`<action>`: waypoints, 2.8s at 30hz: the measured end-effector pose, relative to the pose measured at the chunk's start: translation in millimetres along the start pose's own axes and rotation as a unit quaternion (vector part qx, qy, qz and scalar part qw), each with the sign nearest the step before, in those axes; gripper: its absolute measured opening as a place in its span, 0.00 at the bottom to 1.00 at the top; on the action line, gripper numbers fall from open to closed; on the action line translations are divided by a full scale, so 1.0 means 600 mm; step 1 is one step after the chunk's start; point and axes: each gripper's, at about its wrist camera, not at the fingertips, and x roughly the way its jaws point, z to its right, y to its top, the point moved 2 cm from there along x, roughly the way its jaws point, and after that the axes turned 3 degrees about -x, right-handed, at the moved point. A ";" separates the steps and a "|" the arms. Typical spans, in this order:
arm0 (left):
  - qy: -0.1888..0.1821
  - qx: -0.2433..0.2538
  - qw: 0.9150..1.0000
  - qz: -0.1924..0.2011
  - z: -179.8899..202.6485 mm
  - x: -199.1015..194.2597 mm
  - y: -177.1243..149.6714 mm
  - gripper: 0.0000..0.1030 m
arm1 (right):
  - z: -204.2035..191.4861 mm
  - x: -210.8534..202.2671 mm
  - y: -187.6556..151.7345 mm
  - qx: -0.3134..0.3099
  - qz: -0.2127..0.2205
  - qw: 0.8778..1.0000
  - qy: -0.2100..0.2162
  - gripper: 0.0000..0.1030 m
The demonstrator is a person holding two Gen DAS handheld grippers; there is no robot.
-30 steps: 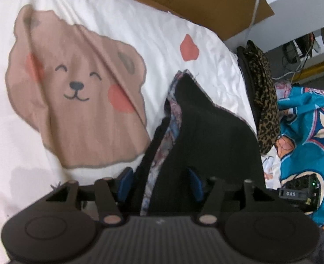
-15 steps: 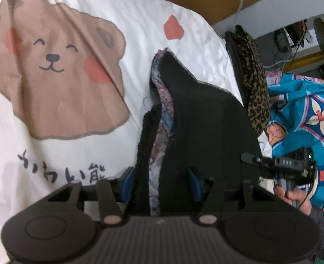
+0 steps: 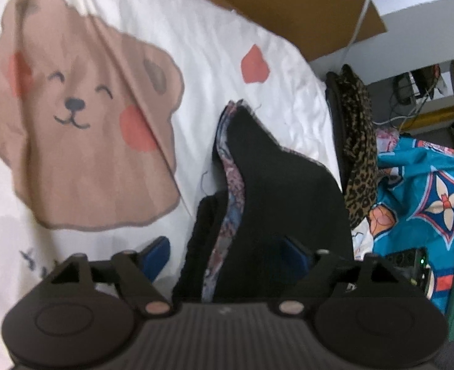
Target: Fold clothes
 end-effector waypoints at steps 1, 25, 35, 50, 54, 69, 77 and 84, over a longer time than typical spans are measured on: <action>-0.002 -0.001 1.000 -0.004 0.001 0.006 0.000 0.78 | 0.001 0.000 0.000 0.001 0.000 1.000 0.000 0.06; 0.012 0.048 0.999 -0.010 0.035 0.022 0.000 0.57 | -0.001 -0.002 -0.004 0.000 0.002 1.000 -0.004 0.06; 0.005 0.050 0.999 -0.020 0.031 0.054 0.005 0.64 | 0.008 -0.001 0.002 0.005 -0.004 1.000 0.004 0.07; 0.066 0.095 0.993 -0.010 0.074 0.034 -0.008 0.36 | -0.028 -0.021 0.001 -0.035 0.003 0.999 -0.006 0.07; 0.089 0.103 0.991 -0.015 0.081 0.039 -0.009 0.41 | -0.038 -0.025 -0.002 -0.038 0.004 0.999 -0.007 0.07; 0.084 0.081 0.993 -0.002 0.068 0.058 -0.012 0.53 | -0.002 0.004 -0.006 -0.006 -0.001 0.999 -0.038 0.26; 0.120 0.096 0.988 0.008 0.098 0.047 -0.018 0.39 | -0.038 0.002 -0.015 -0.043 0.009 0.995 -0.093 0.08; 0.174 0.111 0.978 0.022 0.136 0.044 -0.028 0.35 | -0.088 0.009 -0.024 -0.082 0.016 0.981 -0.173 0.07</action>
